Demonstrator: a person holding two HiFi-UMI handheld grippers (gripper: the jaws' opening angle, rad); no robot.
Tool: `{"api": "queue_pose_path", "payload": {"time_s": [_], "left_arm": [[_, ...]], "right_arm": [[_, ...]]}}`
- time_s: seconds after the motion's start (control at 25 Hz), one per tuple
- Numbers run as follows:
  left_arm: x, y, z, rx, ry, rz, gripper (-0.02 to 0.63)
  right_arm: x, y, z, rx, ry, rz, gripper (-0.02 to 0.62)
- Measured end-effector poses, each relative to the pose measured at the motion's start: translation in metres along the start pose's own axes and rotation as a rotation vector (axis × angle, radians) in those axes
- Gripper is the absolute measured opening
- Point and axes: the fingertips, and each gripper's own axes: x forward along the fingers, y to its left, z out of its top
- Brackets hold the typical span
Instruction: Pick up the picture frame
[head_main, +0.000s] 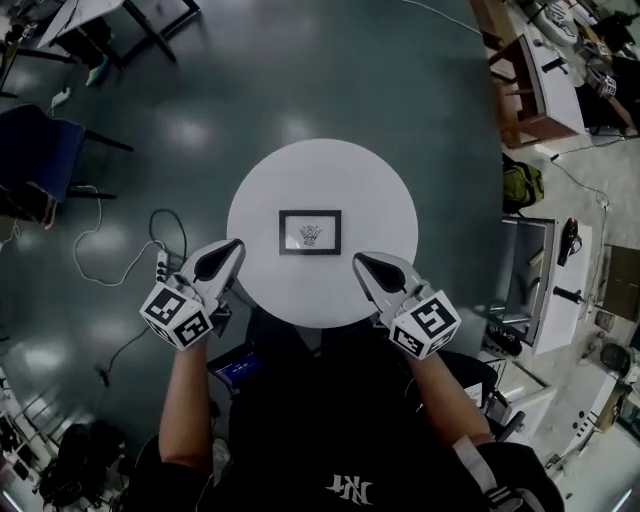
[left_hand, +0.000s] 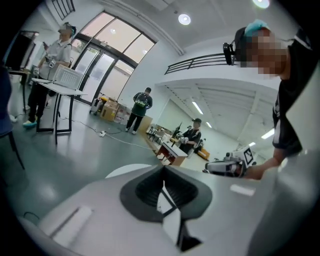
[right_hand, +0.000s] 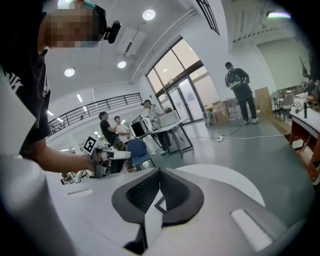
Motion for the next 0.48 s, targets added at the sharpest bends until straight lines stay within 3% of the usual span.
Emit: {"api": "queue_pose_path", "payload": {"time_s": [0.24, 0.36, 0.48], "left_arm": [[0.011, 0.009, -0.050, -0.018, 0.093, 0.096, 0.003], [0.023, 0.019, -0.072, -0.054, 0.125, 0.109, 0.003], [0.038, 0.027, -0.101, -0.076, 0.177, 0.074, 0.004]], "right_arm": [[0.022, -0.004, -0.051, 0.049, 0.082, 0.128, 0.026], [0.037, -0.012, -0.072, 0.067, 0.114, 0.130, 0.050], [0.052, -0.022, -0.092, 0.075, 0.138, 0.104, 0.090]]}}
